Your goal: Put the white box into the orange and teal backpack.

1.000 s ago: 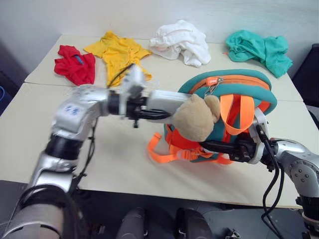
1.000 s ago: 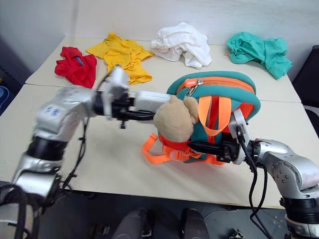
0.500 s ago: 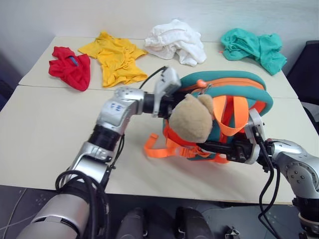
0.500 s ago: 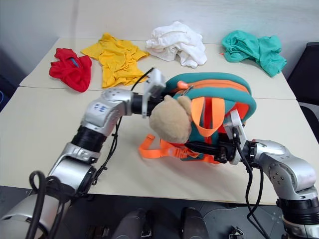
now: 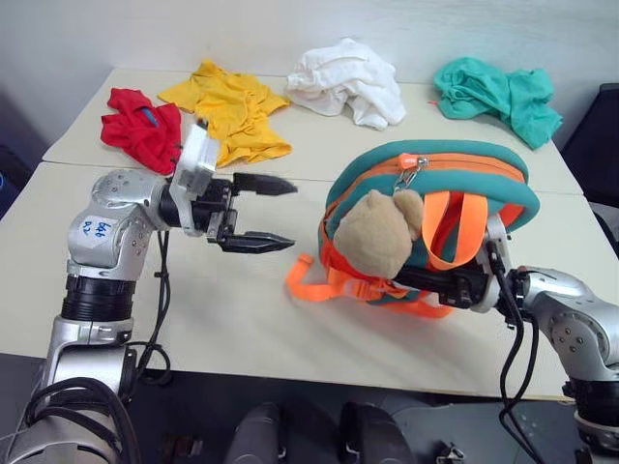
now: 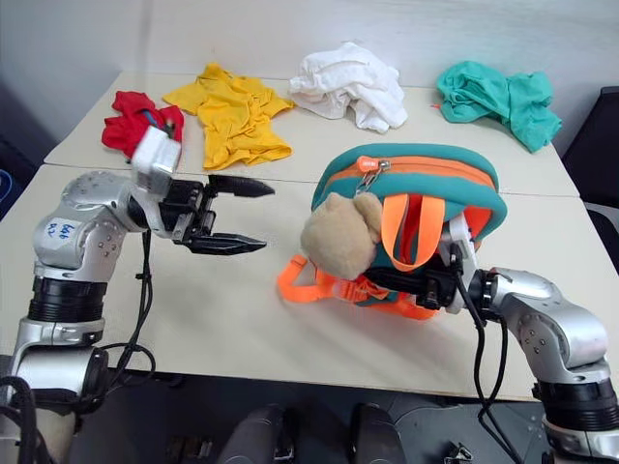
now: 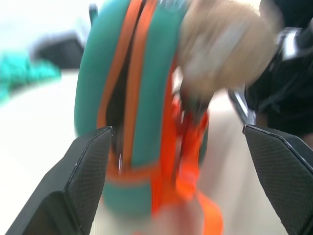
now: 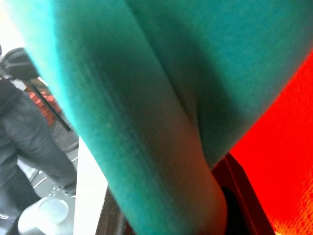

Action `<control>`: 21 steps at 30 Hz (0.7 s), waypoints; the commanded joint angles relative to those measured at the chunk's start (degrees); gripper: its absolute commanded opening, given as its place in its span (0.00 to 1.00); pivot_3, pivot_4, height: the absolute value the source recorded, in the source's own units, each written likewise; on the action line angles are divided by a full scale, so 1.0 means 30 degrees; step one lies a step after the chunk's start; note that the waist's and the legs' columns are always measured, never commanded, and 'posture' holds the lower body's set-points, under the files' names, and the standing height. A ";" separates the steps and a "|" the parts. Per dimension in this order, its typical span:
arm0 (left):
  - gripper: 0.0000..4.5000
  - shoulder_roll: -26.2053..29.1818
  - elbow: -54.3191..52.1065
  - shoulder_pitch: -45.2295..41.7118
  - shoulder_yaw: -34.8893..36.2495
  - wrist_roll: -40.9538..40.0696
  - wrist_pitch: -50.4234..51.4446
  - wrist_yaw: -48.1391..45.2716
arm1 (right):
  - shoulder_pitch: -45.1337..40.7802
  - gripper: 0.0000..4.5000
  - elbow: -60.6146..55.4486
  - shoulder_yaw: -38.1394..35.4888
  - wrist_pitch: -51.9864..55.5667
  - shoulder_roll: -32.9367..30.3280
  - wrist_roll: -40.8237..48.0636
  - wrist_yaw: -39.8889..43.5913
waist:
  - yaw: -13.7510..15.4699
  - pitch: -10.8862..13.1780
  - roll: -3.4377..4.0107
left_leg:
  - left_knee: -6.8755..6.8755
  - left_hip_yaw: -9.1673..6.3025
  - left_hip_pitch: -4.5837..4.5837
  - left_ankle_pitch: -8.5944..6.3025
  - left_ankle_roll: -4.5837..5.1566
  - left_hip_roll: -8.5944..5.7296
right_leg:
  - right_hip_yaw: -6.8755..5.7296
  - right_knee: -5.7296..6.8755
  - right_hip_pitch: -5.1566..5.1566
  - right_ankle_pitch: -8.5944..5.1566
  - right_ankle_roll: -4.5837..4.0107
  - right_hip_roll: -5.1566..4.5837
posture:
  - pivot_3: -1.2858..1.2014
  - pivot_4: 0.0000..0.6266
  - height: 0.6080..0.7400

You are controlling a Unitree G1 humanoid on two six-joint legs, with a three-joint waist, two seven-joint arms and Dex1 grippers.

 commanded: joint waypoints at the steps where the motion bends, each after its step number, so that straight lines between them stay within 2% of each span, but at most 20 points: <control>1: 1.00 -0.0632 -0.3411 0.0486 -0.0248 -0.1552 0.1238 0.1489 | -0.0375 0.10 0.0177 0.0081 -0.0184 0.0311 -0.0146 -0.0017 | -0.0006 0.0000 0.0000 | -0.0002 -0.0002 0.0000 0.0000 -0.0001 0.0001 | 0.0002 0.0001 0.0000 0.0000 0.0000 0.0005 | 0.52 0.24 1.00; 10: 1.00 -0.3428 -0.3642 0.0326 -0.2961 0.0199 0.1970 0.5598 | -0.1185 0.10 -0.0002 0.0068 -0.0064 0.1088 0.0091 -0.0356 | 0.0030 0.0000 0.0000 | 0.0030 0.0019 0.0018 0.0001 -0.0002 0.0000 | 0.0011 0.0043 0.0002 0.0000 0.0000 0.0048 | 0.52 0.24 1.00; 13: 0.88 -0.2864 -0.3641 0.0371 -0.3858 0.1770 0.0823 0.5340 | -0.1199 0.10 -0.0215 -0.0158 -0.0145 0.1377 0.0202 -0.0627 | 0.0003 0.0000 0.0000 | 0.0026 0.0017 0.0010 0.0000 -0.0001 0.0002 | 0.0013 0.0037 -0.0003 0.0000 -0.0001 0.0044 | 0.52 0.24 1.00; 16: 0.68 -0.2426 -0.3554 0.0416 -0.4003 0.2477 0.0253 0.5346 | -0.1104 0.10 -0.0295 -0.0261 -0.0226 0.1497 0.0150 -0.0861 | -0.0030 0.0000 0.0001 | 0.0021 0.0029 0.0014 0.0002 -0.0004 0.0007 | 0.0001 0.0042 -0.0013 -0.0001 -0.0002 0.0052 | 0.52 0.24 1.00; 21: 0.39 -0.2724 -0.3896 0.0702 -0.2366 0.0699 0.1072 0.6065 | -0.0574 0.10 -0.0487 -0.0551 -0.0464 0.1685 0.0081 -0.1289 | 0.0006 0.0000 0.0001 | 0.0024 0.0024 0.0014 0.0001 -0.0003 0.0007 | 0.0011 0.0037 -0.0009 -0.0001 -0.0002 0.0031 | 0.52 0.24 1.00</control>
